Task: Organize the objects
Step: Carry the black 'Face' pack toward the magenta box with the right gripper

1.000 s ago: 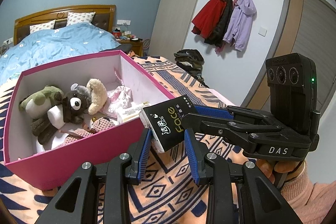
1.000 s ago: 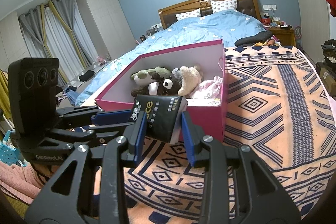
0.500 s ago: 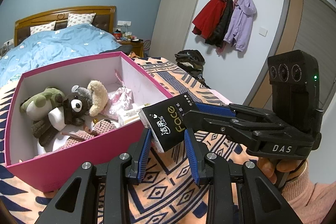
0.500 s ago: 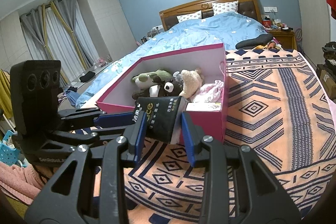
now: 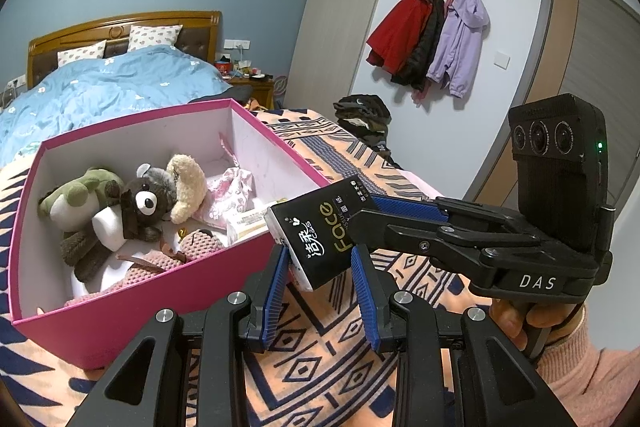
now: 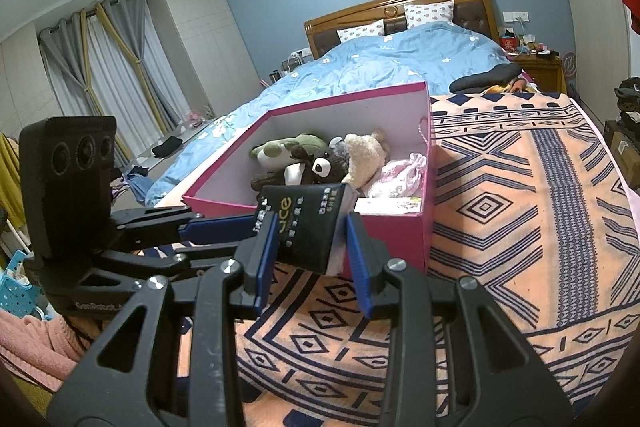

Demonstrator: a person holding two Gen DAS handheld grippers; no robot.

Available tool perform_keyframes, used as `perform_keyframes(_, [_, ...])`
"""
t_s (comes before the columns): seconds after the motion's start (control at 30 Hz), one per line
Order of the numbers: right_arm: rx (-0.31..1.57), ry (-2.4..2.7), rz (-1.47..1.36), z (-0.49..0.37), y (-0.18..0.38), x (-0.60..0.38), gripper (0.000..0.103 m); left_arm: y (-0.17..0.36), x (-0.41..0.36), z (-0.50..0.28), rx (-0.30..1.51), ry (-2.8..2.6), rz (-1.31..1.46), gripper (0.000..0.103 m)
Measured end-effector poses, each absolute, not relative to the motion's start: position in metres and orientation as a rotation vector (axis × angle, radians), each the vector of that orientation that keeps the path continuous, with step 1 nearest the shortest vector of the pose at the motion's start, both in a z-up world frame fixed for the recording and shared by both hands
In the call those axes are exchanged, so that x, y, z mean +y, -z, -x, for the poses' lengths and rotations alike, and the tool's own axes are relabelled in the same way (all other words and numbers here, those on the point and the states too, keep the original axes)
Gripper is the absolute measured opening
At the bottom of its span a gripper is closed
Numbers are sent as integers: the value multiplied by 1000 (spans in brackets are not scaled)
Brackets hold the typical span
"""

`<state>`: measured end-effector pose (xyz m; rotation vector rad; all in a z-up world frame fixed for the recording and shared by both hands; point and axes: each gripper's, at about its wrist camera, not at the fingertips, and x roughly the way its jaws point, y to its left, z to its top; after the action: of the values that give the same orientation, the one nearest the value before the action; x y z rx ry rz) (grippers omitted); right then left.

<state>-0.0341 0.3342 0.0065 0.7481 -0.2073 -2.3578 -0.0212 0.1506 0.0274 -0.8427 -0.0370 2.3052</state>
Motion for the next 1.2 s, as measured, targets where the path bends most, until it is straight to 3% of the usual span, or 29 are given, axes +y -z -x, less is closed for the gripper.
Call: perform_keyframes(1.2, [-220,2362,-743,50,-9,335,37,-32,155,39,-19,-2309,839,32])
